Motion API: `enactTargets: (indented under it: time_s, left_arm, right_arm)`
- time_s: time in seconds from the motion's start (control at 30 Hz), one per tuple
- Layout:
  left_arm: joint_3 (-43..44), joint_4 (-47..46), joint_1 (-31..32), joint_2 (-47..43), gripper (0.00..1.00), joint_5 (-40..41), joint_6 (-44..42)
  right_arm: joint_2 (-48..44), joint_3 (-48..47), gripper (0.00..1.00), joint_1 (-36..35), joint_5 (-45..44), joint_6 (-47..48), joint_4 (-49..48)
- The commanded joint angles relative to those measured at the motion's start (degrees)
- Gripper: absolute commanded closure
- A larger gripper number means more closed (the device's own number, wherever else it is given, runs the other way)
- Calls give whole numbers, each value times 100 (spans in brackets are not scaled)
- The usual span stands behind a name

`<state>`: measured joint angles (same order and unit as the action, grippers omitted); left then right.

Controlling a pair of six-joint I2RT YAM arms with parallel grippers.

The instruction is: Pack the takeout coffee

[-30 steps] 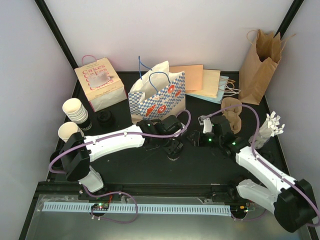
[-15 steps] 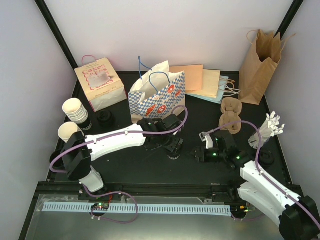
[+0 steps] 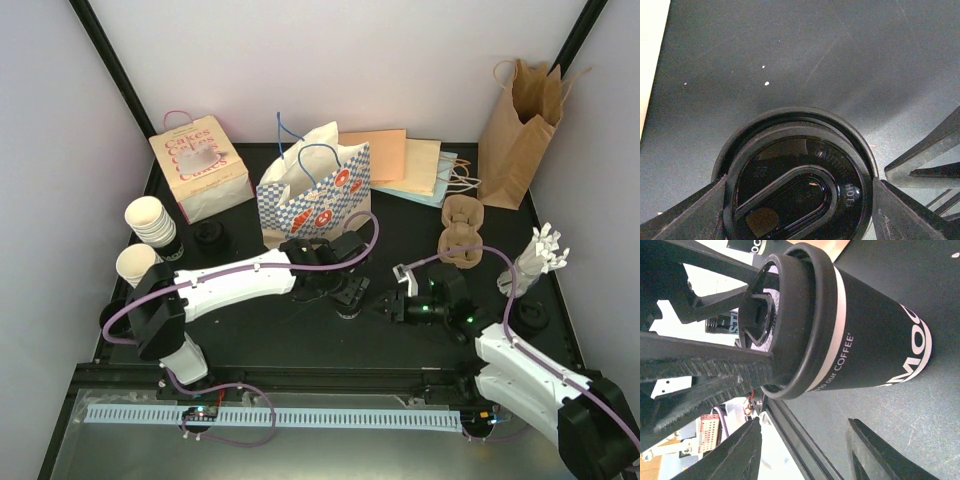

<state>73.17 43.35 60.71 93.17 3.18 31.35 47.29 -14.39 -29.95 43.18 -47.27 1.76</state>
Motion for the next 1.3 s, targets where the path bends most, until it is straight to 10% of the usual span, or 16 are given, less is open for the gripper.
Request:
enactTargets:
  time_s: [0.0,0.57,1.27]
  left_arm:
    - [126,479,116,302,32,-32,161]
    - [100,473,128,330,32,-44,190]
    - [-48,321,130,334,33,-72,161]
  right_arm:
    - [183,-9,51,-53,112,-244,-555]
    - [577,594,55,-208,-295,-1473,-2110]
    - [829,615,60,-291,-1542,-797,31]
